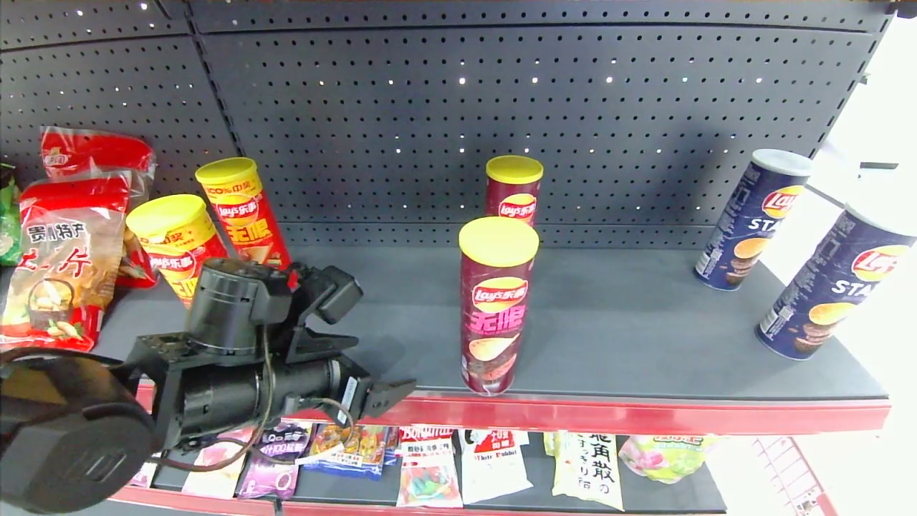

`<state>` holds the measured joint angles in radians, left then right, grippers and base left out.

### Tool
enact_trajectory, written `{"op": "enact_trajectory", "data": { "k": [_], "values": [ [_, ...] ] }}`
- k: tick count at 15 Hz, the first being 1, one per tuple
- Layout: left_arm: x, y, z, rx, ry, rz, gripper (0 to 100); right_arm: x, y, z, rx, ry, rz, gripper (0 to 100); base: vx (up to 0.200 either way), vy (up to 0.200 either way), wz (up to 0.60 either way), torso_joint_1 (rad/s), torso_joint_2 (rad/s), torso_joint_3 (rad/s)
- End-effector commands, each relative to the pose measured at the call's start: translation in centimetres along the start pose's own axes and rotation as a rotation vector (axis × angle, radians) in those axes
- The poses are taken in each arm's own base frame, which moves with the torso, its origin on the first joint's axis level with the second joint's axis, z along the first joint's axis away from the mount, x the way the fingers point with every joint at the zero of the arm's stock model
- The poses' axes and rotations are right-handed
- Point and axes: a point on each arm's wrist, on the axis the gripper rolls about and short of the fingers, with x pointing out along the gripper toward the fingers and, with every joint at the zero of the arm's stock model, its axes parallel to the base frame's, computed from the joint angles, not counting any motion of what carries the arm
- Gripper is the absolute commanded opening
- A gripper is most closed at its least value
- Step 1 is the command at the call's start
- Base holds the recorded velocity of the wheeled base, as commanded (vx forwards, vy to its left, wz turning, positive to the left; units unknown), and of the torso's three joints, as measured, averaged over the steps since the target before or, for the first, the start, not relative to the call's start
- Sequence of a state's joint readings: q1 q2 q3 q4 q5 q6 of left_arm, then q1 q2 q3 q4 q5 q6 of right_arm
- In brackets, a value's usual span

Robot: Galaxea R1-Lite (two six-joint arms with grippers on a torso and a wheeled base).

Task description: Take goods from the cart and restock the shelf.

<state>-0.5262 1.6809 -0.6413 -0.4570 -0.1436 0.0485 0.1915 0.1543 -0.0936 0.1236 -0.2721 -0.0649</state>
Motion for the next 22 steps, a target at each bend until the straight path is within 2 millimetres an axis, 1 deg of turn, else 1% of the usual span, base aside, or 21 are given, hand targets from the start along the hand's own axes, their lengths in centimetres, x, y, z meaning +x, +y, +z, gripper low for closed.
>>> {"op": "enact_trajectory", "data": {
  "k": [1, 5, 9, 16, 22],
  "values": [
    [2.0, 0.0, 0.1, 0.003, 0.028, -0.003, 100, -0.3, -0.1, -0.5, 0.013, -0.042, -0.009, 100, 0.0, 0.0, 0.0, 0.0, 0.0, 0.0],
    [3.2, -0.6, 0.7, 0.017, 0.023, -0.023, 100, -0.3, 0.0, -0.5, 0.013, -0.041, -0.009, 100, 0.0, 0.0, 0.0, 0.0, 0.0, 0.0],
    [4.3, -0.4, 1.4, 0.018, 0.013, -0.021, 100, -0.3, -0.1, -0.5, 0.015, -0.041, -0.011, 100, 0.0, 0.0, 0.0, 0.0, 0.0, 0.0],
    [5.1, -0.4, 2.2, 0.023, -0.009, -0.023, 100, -0.3, -0.1, -0.5, 0.013, -0.041, -0.011, 100, 0.0, 0.0, 0.0, 0.0, 0.0, 0.0],
    [6.0, -1.0, 2.8, 0.033, -0.018, -0.041, 100, -0.3, -0.1, -0.5, 0.022, -0.041, -0.011, 100, 0.0, 0.0, 0.0, 0.0, 0.0, 0.0]
  ]
}}
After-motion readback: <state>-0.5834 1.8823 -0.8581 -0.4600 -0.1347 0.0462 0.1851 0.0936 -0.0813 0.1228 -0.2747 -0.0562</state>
